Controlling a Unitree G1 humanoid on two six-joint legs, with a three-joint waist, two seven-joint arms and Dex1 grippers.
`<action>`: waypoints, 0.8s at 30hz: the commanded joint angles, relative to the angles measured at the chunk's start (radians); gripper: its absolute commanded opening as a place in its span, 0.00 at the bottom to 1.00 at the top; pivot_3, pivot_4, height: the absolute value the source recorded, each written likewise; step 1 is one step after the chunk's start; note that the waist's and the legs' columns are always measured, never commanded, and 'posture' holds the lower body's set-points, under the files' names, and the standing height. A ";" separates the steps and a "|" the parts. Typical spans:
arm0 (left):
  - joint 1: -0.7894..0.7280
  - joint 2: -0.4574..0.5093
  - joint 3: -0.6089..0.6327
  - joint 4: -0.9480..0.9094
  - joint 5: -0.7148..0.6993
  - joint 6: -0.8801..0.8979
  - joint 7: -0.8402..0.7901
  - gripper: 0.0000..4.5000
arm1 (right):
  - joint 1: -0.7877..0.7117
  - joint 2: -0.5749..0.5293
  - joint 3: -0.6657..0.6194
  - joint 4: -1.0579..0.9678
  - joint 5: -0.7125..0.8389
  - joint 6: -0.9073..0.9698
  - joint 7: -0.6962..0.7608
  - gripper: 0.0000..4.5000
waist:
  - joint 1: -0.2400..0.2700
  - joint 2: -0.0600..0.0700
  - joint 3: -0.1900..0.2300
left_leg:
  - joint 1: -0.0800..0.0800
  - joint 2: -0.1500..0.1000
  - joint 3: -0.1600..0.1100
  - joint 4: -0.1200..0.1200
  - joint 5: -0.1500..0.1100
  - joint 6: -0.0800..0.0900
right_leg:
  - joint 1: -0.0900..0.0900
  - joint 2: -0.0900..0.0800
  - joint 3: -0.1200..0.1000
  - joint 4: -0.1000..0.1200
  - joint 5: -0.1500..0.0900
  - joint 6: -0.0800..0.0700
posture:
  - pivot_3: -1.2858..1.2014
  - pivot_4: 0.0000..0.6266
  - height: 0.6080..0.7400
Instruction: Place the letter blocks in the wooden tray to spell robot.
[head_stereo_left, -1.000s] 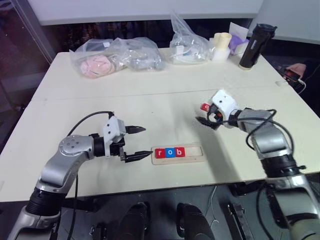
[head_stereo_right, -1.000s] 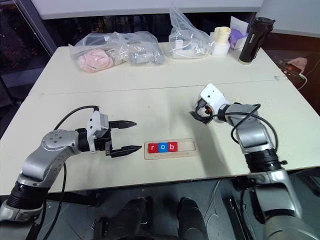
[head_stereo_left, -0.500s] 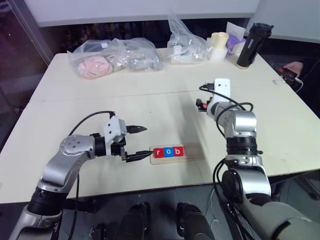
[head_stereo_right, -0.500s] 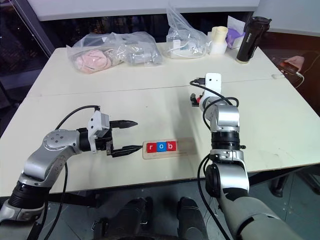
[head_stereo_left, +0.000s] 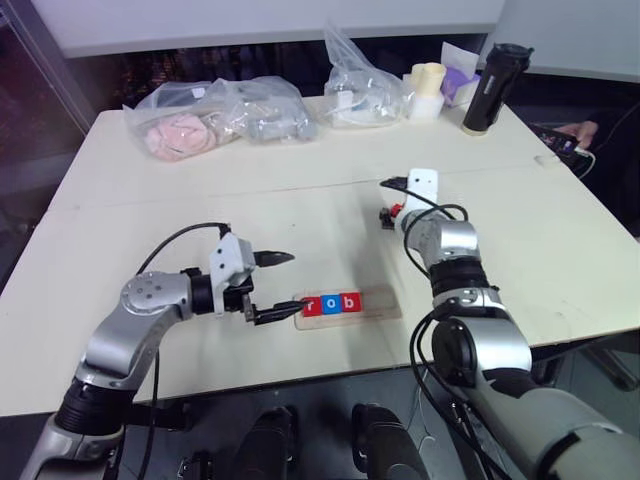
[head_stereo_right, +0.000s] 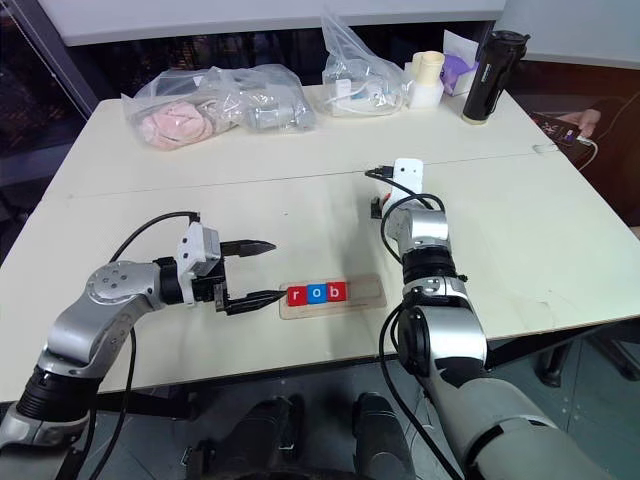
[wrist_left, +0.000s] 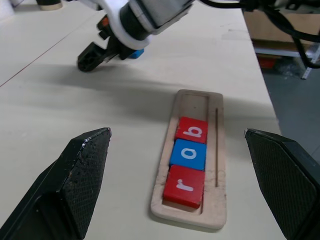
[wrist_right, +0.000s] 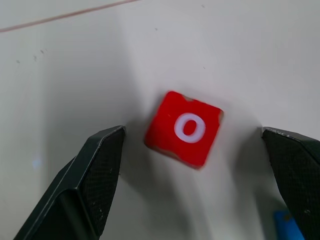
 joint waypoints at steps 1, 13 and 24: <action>0.007 0.006 0.017 -0.037 -0.009 -0.004 0.008 1.00 | -0.058 0.017 -0.032 0.077 0.040 -0.055 -0.050 0.97 | -0.001 0.000 0.000 | 0.001 0.000 0.000 0.000 0.000 0.000 | 0.001 0.000 0.000 0.000 0.000 0.000 | 0.52 0.24 0.98; 0.006 0.006 0.016 -0.037 -0.008 -0.004 0.016 1.00 | -0.078 0.025 -0.025 0.141 0.061 -0.079 -0.096 0.25 | -0.019 0.000 0.000 | 0.006 0.000 0.000 -0.001 0.000 0.000 | 0.005 0.000 0.000 0.000 -0.001 -0.001 | 0.52 0.24 0.98; -0.008 -0.008 -0.002 -0.020 -0.008 -0.010 0.002 1.00 | 0.222 -0.139 0.204 -0.739 0.084 0.470 0.158 0.25 | -0.003 0.001 0.000 | 0.005 0.000 -0.002 -0.003 0.000 0.000 | 0.004 0.000 0.000 -0.001 -0.002 0.001 | 0.52 0.24 0.98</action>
